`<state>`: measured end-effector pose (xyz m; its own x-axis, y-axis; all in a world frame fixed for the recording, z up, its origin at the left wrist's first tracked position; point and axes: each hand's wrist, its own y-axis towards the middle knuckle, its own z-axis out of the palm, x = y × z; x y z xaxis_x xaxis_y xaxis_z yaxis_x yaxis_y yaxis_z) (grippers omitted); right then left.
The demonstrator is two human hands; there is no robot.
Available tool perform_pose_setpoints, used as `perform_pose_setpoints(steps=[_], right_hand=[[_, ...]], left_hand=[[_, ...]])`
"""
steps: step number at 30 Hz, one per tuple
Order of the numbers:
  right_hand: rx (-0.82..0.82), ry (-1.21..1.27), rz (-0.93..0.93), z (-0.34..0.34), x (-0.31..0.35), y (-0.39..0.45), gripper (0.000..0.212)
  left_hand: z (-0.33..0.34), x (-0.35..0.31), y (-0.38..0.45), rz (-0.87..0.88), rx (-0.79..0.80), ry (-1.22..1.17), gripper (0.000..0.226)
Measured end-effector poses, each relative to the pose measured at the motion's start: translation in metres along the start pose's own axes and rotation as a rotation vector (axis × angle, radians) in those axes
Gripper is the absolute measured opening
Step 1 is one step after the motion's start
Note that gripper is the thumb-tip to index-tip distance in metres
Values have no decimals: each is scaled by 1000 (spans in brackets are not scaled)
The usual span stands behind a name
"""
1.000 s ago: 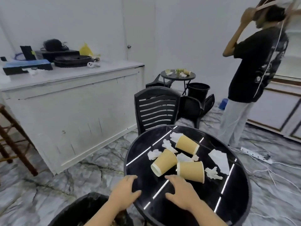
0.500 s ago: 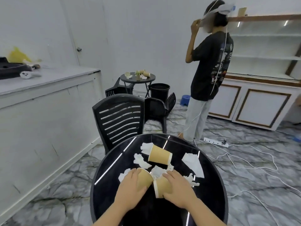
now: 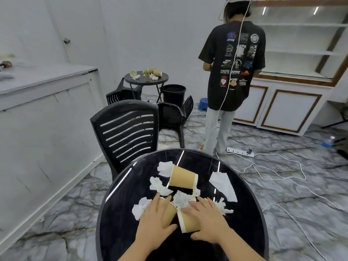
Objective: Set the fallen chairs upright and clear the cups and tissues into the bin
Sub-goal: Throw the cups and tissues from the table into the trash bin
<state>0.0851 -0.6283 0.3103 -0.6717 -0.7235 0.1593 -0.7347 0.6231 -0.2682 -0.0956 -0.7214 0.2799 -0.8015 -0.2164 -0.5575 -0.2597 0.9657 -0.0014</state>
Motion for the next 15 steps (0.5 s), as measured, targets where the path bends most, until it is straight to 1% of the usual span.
perform_pose_setpoints(steps=[3,5,7,8,10,13,15], right_hand=[[-5,-15,-14,1,-2,2,81],[-81,-87,-20,3,-3,6,84],[-116,-98,18,4,-4,9,85],[-128,-65,2,4,-5,11,81],[-103,21,52,3,-3,11,75],[-157,116,99,-3,1,12,78],[-158,197,98,-6,7,10,82]], left_hand=[[6,8,-1,-6,-3,54,99],[5,10,-1,-50,3,47,99],[3,8,-1,-75,1,14,96],[3,8,-2,-82,2,-3,94],[2,9,-3,-100,-2,-66,93],[1,10,-10,-120,-56,-181,94],[-3,10,-17,-134,-111,-237,95]])
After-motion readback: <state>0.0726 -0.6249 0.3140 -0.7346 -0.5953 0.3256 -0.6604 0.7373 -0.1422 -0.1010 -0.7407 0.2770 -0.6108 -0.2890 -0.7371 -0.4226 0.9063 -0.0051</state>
